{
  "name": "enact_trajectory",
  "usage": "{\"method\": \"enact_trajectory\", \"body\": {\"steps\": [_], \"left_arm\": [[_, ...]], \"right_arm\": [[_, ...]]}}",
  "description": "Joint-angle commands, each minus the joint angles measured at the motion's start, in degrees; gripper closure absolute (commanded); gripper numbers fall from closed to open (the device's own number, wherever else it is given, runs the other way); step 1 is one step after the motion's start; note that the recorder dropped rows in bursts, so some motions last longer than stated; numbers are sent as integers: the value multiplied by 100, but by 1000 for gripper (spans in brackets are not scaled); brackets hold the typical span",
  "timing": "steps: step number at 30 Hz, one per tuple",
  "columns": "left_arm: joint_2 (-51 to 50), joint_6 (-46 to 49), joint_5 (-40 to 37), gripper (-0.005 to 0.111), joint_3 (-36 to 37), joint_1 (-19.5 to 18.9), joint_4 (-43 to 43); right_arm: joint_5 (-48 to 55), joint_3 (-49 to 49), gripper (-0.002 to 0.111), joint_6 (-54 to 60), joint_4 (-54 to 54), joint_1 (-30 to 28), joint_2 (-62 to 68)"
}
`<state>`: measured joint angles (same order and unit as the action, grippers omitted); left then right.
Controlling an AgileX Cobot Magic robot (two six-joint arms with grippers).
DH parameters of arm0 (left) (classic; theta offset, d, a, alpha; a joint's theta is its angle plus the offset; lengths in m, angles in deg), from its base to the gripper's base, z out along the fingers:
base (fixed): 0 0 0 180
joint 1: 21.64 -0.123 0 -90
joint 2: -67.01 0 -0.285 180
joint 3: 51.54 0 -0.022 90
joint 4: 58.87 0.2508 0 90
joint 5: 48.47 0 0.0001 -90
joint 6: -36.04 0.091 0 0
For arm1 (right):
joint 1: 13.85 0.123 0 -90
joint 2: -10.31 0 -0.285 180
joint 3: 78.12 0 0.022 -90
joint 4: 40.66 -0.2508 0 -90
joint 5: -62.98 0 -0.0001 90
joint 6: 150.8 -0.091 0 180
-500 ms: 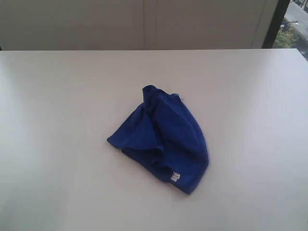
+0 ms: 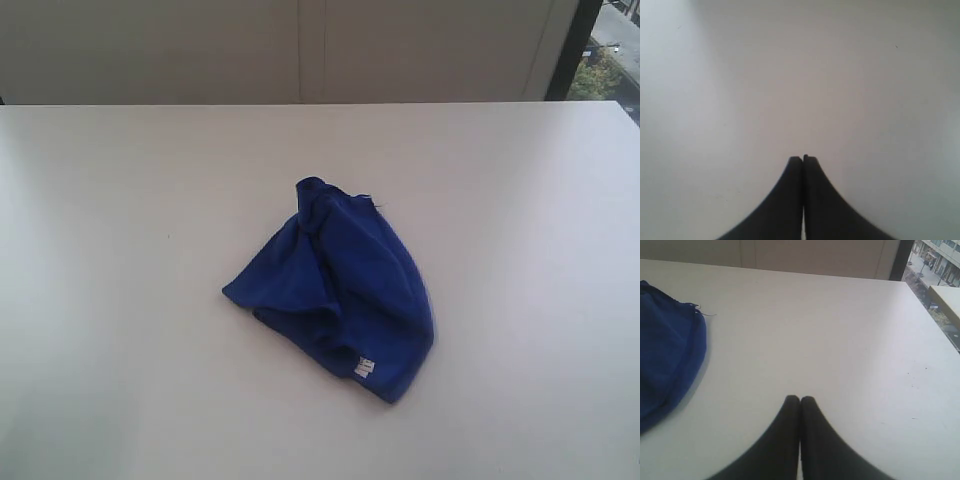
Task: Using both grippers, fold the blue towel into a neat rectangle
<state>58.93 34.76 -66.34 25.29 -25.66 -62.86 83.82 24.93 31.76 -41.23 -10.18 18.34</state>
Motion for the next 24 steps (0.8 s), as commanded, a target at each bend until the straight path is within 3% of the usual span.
{"method": "enact_trajectory", "body": {"steps": [1,8,16,24], "left_arm": [[29,2,19,107,39,9,-22],[29,2,19,107,39,9,-22],[29,2,19,107,39,9,-22],[29,2,19,107,39,9,-22]], "right_arm": [[-85,-27,108,-28,25,-13,-24],[-737,-27,108,-28,25,-13,-24],[-3333,-27,108,-28,25,-13,-24],[-3992,-27,108,-28,25,-13,-24]]}}
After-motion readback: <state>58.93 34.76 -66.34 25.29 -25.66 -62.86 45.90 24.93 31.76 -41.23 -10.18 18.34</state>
